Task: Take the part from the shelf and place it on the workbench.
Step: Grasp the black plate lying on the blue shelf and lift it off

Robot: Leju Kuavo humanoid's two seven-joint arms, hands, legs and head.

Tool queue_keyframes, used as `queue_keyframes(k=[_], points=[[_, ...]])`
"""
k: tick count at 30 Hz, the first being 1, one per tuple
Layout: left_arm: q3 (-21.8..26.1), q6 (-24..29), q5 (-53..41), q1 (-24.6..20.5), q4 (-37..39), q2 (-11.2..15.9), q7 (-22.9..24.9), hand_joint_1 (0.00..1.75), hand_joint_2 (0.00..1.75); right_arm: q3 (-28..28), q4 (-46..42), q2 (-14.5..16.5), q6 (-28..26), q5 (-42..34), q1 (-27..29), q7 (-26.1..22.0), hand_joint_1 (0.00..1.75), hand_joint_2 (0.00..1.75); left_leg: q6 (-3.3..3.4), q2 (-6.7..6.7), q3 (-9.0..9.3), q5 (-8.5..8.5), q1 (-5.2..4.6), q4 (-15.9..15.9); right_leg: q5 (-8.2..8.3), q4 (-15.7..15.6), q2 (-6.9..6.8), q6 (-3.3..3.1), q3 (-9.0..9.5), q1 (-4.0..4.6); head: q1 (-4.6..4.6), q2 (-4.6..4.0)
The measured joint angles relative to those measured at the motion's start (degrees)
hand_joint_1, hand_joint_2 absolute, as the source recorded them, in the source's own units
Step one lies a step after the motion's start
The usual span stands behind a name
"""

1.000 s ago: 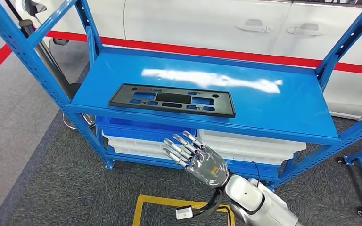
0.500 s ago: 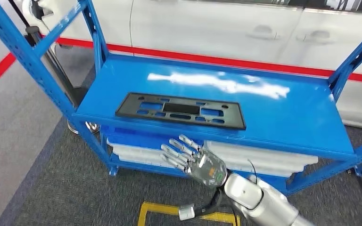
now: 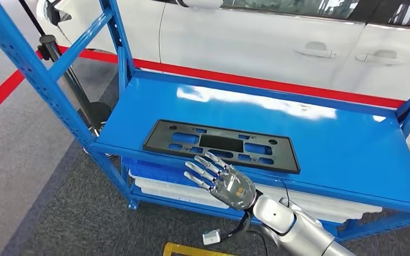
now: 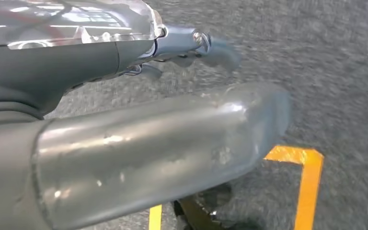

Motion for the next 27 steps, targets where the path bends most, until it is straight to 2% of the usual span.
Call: queue_keyframes(k=[2, 3, 4, 6, 7, 8, 9, 10, 11, 12, 13, 14, 15, 17, 19, 21, 23, 24, 25, 27], points=[[0.17, 0.05, 0.00, -0.14, 0.02, 0.14, 0.04, 0.00, 0.00, -0.04, 0.22, 0.01, -0.05, -0.01, -0.10, -0.06, 0.00, 1.75, -0.69, 0.58, 0.86, 0.47, -0.03, -0.25, -0.29, -1.96, 0.10, -0.18, 1.65, -0.04, 0.04, 0.00], [0.22, 0.07, 0.00, -0.17, 0.02, 0.24, 0.04, 0.00, 0.00, -0.04, 0.30, -0.18, -0.06, -0.01, -0.15, -0.08, 0.00, 1.75, -0.99, 0.95, 1.04, 0.82, -0.19, 0.60, -0.39, -2.94, 0.04, -0.15, 2.83, -0.25, 0.04, 0.00], [0.23, 0.05, -0.01, -0.28, 0.02, 0.29, 0.04, 0.00, 0.00, -0.03, 0.37, -0.39, -0.07, -0.02, -0.24, -0.10, 0.00, 1.75, -1.27, 1.27, 0.34, 0.90, -0.24, 2.43, -0.60, -3.73, -0.12, -0.05, 4.06, -0.58, 0.02, 0.00], [0.23, 0.03, -0.02, -0.53, 0.02, 0.33, 0.03, 0.00, 0.00, -0.01, 0.54, -0.91, -0.07, -0.03, -0.38, -0.15, 0.00, 1.75, -2.02, 1.69, -3.50, -0.64, -0.09, 8.67, -1.38, -4.63, -0.45, 0.42, 5.87, -1.01, -0.01, 0.00], [0.24, 0.02, -0.02, -0.58, 0.02, 0.36, 0.03, 0.00, 0.00, 0.02, 0.63, -1.00, -0.07, -0.03, -0.39, -0.18, 0.00, 1.75, -2.44, 1.81, -5.98, -2.20, 0.10, 11.79, -1.93, -4.66, -0.56, 0.69, 6.42, -1.14, -0.01, 0.00], [0.25, 0.04, -0.01, -0.49, 0.02, 0.43, 0.04, 0.00, 0.00, 0.04, 0.75, -1.05, -0.07, -0.03, -0.33, -0.21, 0.00, 1.75, -2.84, 1.88, -8.02, -3.58, 0.27, 13.70, -2.54, -4.55, -0.60, 1.06, 6.96, -1.31, -0.01, 0.00], [0.26, 0.07, -0.02, -0.36, 0.02, 0.51, 0.08, 0.00, 0.00, 0.07, 0.89, -1.06, -0.07, -0.07, -0.27, -0.22, 0.00, 1.75, -3.21, 1.92, -9.28, -4.02, 0.41, 13.97, -3.19, -4.36, -0.62, 1.41, 7.57, -1.53, -0.02, 0.00], [0.26, 0.10, -0.07, -0.25, 0.02, 0.59, 0.15, 0.00, 0.00, 0.08, 1.03, -1.06, -0.07, -0.13, -0.24, -0.23, 0.00, 1.75, -3.62, 1.94, -9.74, -3.07, 0.55, 12.56, -3.87, -4.09, -0.60, 1.77, 8.23, -1.79, -0.01, 0.00], [0.27, 0.21, -0.20, -0.16, 0.02, 0.64, 0.30, 0.00, 0.00, 0.09, 1.20, -1.07, -0.07, -0.27, -0.25, -0.21, 0.00, 1.75, -4.04, 1.95, -9.53, -0.64, 0.74, 9.61, -4.63, -3.74, -0.60, 2.15, 8.91, -2.06, -0.02, 0.00], [0.28, 0.36, -0.37, -0.06, 0.02, 0.67, 0.45, 0.00, 0.00, 0.09, 1.38, -1.07, -0.07, -0.49, -0.28, -0.17, 0.00, 1.75, -4.42, 1.93, -9.10, 2.65, 0.96, 6.16, -5.43, -3.32, -0.63, 2.57, 9.40, -2.27, -0.01, 0.00], [0.29, 0.55, -0.61, 0.00, 0.02, 0.68, 0.64, 0.00, 0.00, 0.08, 1.63, -1.07, -0.07, -0.79, -0.31, -0.09, 0.00, 1.75, -4.40, 1.92, -8.82, 4.88, 1.07, 3.35, -6.16, -2.77, -0.59, 2.98, 9.71, -2.39, -0.01, 0.00], [0.31, 0.75, -0.90, 0.05, 0.02, 0.69, 0.79, 0.00, 0.00, 0.07, 1.91, -1.07, -0.07, -1.19, -0.40, 0.03, 0.00, 1.75, -3.88, 1.86, -8.73, 6.60, 1.03, 1.66, -6.80, -2.26, -0.55, 3.40, 9.71, -2.36, 0.00, 0.00], [0.33, 0.91, -1.13, 0.11, 0.02, 0.70, 0.88, 0.00, 0.00, 0.03, 2.23, -1.07, -0.08, -1.66, -0.49, 0.20, 0.00, 1.75, -3.15, 1.80, -8.87, 7.23, 0.88, 1.14, -7.24, -1.89, -0.52, 3.76, 9.59, -2.30, 0.00, 0.00], [0.38, 1.06, -1.65, 0.18, 0.02, 0.78, 0.97, 0.00, 0.00, -0.11, 3.33, -1.05, -0.09, -3.00, -1.07, 1.00, 0.00, 1.75, -1.71, 1.71, -8.92, 7.21, 0.63, 1.29, -7.77, -1.67, -0.47, 4.30, 9.37, -2.24, -0.01, 0.00], [0.43, 1.00, -2.20, 0.09, 0.02, 0.84, 0.93, 0.00, 0.00, -0.43, 5.41, -0.68, -0.09, -4.24, -2.40, 2.46, 0.00, 1.75, -1.06, 1.62, -8.61, 7.15, 0.87, 0.97, -8.90, -0.16, -0.31, 4.73, 8.75, -2.48, 0.01, 0.00], [0.52, 0.92, -2.72, -0.27, 0.02, 0.89, 0.79, 0.00, 0.00, -1.04, 8.53, 0.15, -0.08, -4.69, -4.41, 4.33, 0.00, 1.75, -0.59, 1.53, -8.28, 6.96, 1.08, 0.72, -11.52, 5.68, -0.03, 5.16, 5.74, -2.75, 0.02, 0.00], [0.64, 0.83, -3.22, -0.58, 0.02, 0.96, 0.55, 0.00, 0.00, -1.85, 12.74, 1.13, -0.02, -4.42, -6.60, 6.47, 0.00, 1.75, -0.32, 1.48, -8.09, 6.70, 1.10, 0.71, -13.64, 13.15, 0.12, 5.45, 1.21, -2.98, 0.01, 0.00], [0.70, 0.78, -3.46, -0.66, 0.02, 0.99, 0.45, 0.00, 0.00, -2.31, 15.01, 1.54, 0.06, -4.17, -7.65, 7.44, 0.00, 1.75, -0.27, 1.42, -7.92, 6.56, 1.10, 0.71, -13.35, 14.99, 0.13, 5.49, -0.28, -3.07, 0.01, 0.00], [0.76, 0.74, -3.66, -0.71, 0.02, 1.02, 0.40, 0.00, 0.00, -2.80, 17.25, 1.90, 0.23, -3.93, -8.72, 8.21, 0.00, 1.75, -0.28, 1.33, -7.67, 6.41, 1.09, 0.71, -11.88, 14.62, 0.13, 5.43, -0.72, -3.13, 0.01, 0.00], [1.00, 0.72, -4.01, -0.71, 0.02, 1.03, 0.39, 0.00, 0.00, -3.94, 21.33, 2.42, 0.72, -3.67, -10.95, 9.08, 0.00, 1.75, -0.46, 1.13, -7.06, 6.10, 1.09, 0.68, -6.66, 8.28, -0.04, 4.89, 1.23, -3.07, 0.01, 0.00]])
